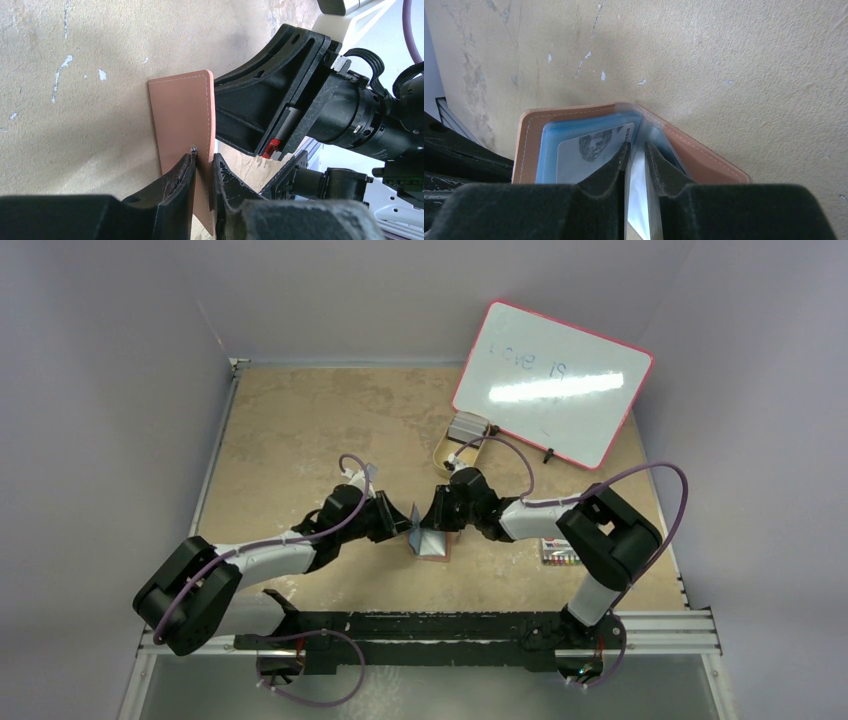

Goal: Put the credit cards into the card holder
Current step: Insert the credit card into the card holder.

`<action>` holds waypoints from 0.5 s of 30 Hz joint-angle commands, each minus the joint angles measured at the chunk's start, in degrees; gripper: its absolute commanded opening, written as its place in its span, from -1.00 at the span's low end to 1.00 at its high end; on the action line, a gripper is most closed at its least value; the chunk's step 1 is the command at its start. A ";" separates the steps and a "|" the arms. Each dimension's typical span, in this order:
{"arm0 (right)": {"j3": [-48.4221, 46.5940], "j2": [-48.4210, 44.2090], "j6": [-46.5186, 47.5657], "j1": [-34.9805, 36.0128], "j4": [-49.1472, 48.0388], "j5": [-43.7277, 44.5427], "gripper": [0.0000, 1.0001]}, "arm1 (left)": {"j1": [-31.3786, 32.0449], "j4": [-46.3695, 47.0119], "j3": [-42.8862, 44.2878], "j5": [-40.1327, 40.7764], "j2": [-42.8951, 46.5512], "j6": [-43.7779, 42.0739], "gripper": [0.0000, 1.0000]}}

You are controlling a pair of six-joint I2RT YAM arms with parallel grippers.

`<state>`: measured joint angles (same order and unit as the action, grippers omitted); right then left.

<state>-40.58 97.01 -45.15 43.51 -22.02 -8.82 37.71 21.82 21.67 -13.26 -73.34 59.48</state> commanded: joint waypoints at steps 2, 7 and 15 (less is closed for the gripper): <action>-0.07 0.59 1.31 0.35 1.12 0.21 -0.61 | 0.69 4.82 -0.28 -0.81 0.88 0.81 -0.64; 0.32 0.29 1.05 0.33 0.86 0.21 -0.61 | 0.73 6.22 -0.95 -1.17 0.82 1.30 -0.69; 0.62 -0.24 1.00 0.35 1.03 0.40 -0.61 | 0.95 7.17 -1.21 -1.24 0.76 1.75 -0.63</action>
<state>-40.58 97.01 -45.12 43.51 -22.06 -8.84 38.02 24.12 20.71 -13.32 -73.34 60.49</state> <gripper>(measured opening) 0.194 0.203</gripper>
